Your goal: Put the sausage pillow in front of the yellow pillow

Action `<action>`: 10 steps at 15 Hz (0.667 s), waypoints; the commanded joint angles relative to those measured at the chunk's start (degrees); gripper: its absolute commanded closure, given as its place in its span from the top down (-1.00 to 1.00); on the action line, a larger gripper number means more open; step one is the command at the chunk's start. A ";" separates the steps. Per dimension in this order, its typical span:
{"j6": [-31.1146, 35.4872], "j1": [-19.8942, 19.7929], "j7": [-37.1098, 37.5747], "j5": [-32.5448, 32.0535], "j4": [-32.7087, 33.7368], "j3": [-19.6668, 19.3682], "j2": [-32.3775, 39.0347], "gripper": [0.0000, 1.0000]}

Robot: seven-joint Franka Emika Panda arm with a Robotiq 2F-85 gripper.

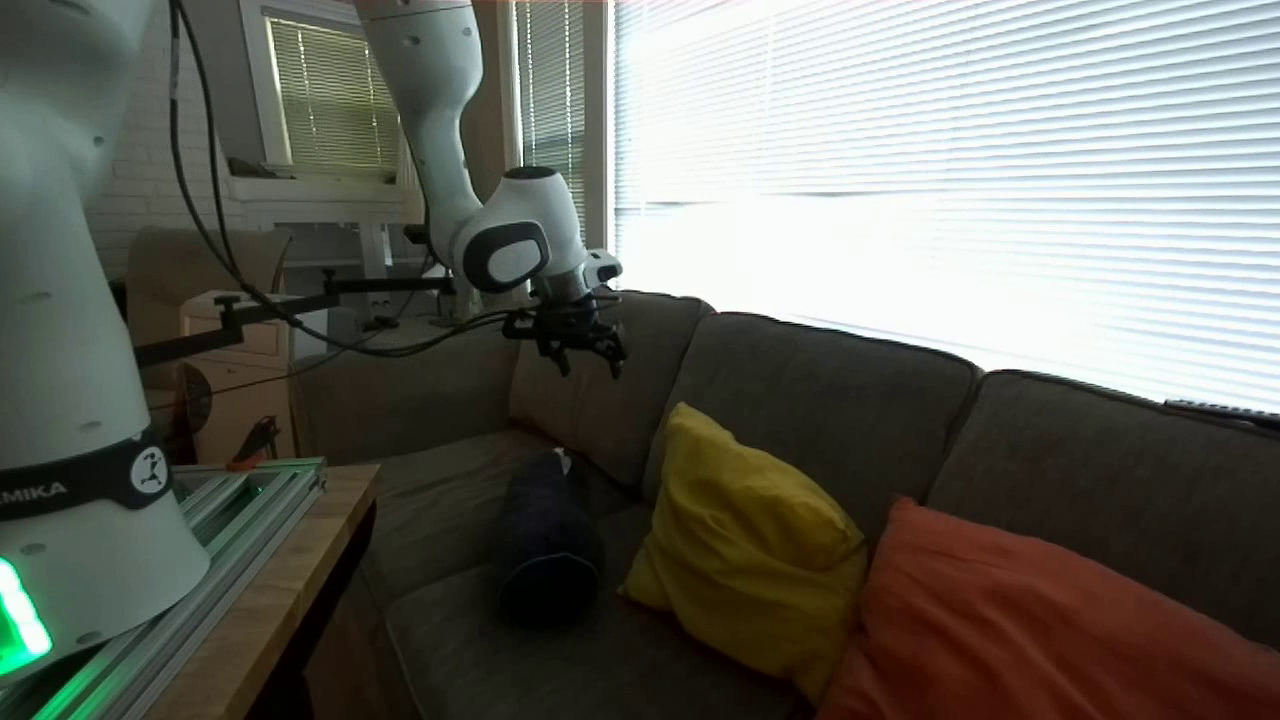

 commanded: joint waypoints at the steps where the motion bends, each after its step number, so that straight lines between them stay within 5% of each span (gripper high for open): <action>1: 0.04 -1.69 8.60 -9.96 -0.56 -0.04 -0.15 1.00; 10: 0.04 -1.73 9.05 -10.29 -0.66 0.01 -0.55 1.00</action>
